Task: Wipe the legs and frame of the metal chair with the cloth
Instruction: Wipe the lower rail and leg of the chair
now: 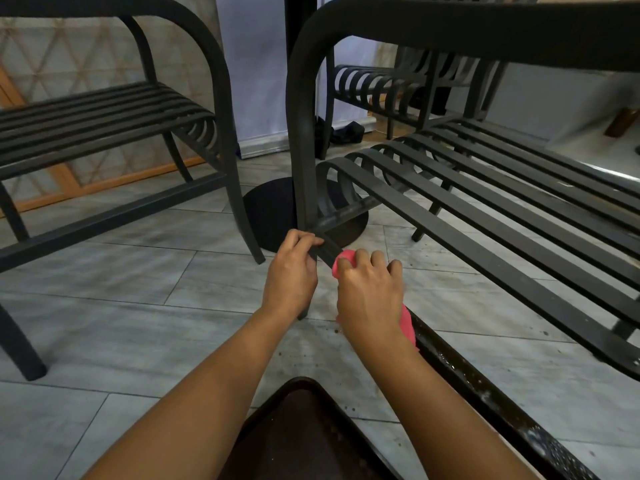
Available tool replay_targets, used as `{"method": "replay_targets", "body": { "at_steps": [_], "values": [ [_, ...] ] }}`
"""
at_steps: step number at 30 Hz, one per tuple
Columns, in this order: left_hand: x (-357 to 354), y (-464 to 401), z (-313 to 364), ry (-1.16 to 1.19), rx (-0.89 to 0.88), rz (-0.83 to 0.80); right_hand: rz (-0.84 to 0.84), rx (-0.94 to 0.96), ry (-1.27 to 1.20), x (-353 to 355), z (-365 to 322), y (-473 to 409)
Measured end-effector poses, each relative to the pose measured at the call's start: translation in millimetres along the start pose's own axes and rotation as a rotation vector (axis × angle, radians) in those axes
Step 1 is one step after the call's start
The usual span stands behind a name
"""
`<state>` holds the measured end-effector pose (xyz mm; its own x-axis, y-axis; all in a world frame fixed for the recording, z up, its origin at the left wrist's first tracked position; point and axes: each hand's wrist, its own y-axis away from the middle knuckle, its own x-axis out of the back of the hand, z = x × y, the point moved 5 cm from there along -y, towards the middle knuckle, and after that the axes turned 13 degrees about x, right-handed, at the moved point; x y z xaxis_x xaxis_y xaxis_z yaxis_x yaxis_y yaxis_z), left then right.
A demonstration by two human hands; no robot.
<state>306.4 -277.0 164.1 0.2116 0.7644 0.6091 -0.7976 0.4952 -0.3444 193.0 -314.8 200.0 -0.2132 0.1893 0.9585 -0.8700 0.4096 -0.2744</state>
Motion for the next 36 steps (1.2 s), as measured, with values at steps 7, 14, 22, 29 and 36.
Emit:
{"method": "replay_targets", "body": {
  "at_steps": [7, 14, 22, 29, 36],
  "values": [
    [-2.2, 0.1, -1.9, 0.002, 0.002, -0.004, 0.03, -0.048, 0.096, 3.9, 3.5, 14.2],
    [-3.7, 1.8, -4.5, -0.029, 0.023, -0.021, 0.099, -0.05, 0.09, 4.0, 6.9, 23.2],
    [-1.3, 12.5, 1.1, -0.089, -0.052, -0.125, 0.188, -0.108, -0.322, 16.2, 31.7, 41.7],
    [-8.2, 22.9, 15.4, -0.097, -0.153, -0.195, 0.295, -0.256, -0.52, 27.9, 57.1, 63.6],
    [-14.3, 24.9, 14.8, -0.089, -0.12, -0.179, 0.244, -0.218, -0.404, 33.9, 38.9, 29.2]
  ]
}}
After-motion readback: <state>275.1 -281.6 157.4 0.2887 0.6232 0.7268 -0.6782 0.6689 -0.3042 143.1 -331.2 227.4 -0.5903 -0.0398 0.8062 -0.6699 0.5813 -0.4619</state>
